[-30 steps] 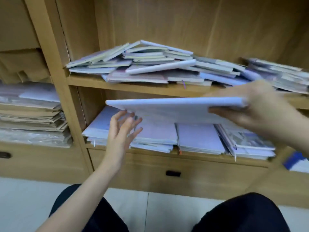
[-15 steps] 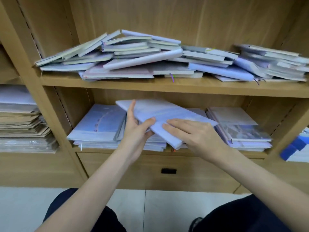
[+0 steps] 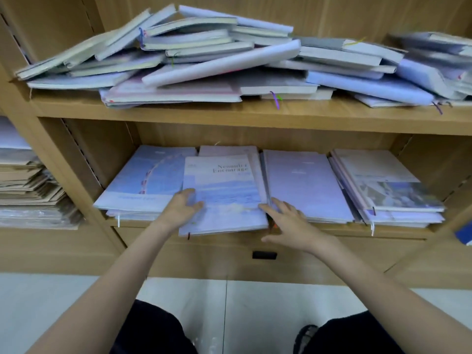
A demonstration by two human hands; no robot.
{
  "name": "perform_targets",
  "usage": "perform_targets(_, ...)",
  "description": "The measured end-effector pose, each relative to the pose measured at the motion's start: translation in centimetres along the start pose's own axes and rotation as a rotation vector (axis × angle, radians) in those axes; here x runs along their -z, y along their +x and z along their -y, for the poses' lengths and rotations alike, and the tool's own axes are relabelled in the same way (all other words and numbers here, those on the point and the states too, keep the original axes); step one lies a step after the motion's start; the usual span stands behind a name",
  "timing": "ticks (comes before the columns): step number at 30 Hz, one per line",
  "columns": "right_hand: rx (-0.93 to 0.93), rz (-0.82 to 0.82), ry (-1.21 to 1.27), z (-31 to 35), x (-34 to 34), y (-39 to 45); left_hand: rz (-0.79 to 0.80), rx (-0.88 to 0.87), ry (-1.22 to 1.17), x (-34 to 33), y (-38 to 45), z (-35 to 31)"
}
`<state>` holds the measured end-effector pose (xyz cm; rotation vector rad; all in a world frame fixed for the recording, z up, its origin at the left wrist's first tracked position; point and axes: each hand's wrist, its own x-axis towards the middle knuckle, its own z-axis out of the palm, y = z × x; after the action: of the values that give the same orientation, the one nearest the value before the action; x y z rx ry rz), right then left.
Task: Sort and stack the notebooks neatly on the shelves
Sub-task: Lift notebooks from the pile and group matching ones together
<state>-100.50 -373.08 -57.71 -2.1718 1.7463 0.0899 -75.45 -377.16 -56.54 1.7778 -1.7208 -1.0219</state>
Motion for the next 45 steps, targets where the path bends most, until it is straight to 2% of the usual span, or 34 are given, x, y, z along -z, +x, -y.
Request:
perform_targets(3,-0.051,-0.042,0.037,0.3,-0.2,0.5,0.027,-0.049,0.164,-0.9,-0.9,1.6)
perform_targets(7,-0.066,-0.22,0.298,1.5,-0.9,0.9,-0.041,-0.048,0.17,-1.5,-1.8,2.1)
perform_targets(13,-0.161,-0.325,0.567,3.6,-1.6,1.3,0.038,-0.037,0.161,0.2,-2.2,3.3)
perform_targets(15,-0.175,-0.289,0.666,4.1,-2.0,1.4,0.047,-0.04,0.073,1.0,-2.8,4.1)
perform_targets(18,-0.173,-0.237,0.923,4.5,-2.6,1.5,0.088,-0.023,-0.227,2.6,-4.1,4.9)
perform_targets(22,-0.13,-0.32,1.035,4.2,-1.9,1.1,0.13,-0.025,-0.521,3.5,-4.2,4.6)
perform_targets(27,-0.103,-0.523,1.004,1.5,1.2,0.6,0.082,-0.172,-0.52,1.4,-1.5,0.2)
perform_targets(33,-0.169,-0.746,0.833,-6.0,4.6,-0.3,0.101,-0.293,-0.422,-5.2,3.0,-6.7)
perform_targets(35,-0.256,-0.7,0.659,-8.8,4.9,-0.1,0.094,-0.368,-0.246,-8.0,4.0,-7.5)
perform_targets(38,-0.403,-0.353,0.372,-12.0,3.6,0.5,0.102,-0.49,0.228,-12.2,3.8,-6.5)
perform_targets(40,-0.426,-0.179,0.296,-12.8,2.5,0.5,0.117,-0.557,0.402,-13.3,3.1,-5.6)
perform_targets(41,-0.436,-0.163,0.266,-13.0,2.2,0.5,0.119,-0.574,0.431,-13.4,3.0,-5.4)
perform_targets(43,-0.438,-0.243,0.157,-12.4,2.0,0.1,0.116,-0.606,0.465,-12.4,2.5,-5.4)
perform_targets(45,-0.328,-0.432,0.147,-11.0,2.7,-0.6,-0.053,-0.752,0.462,-10.6,1.9,-5.3)
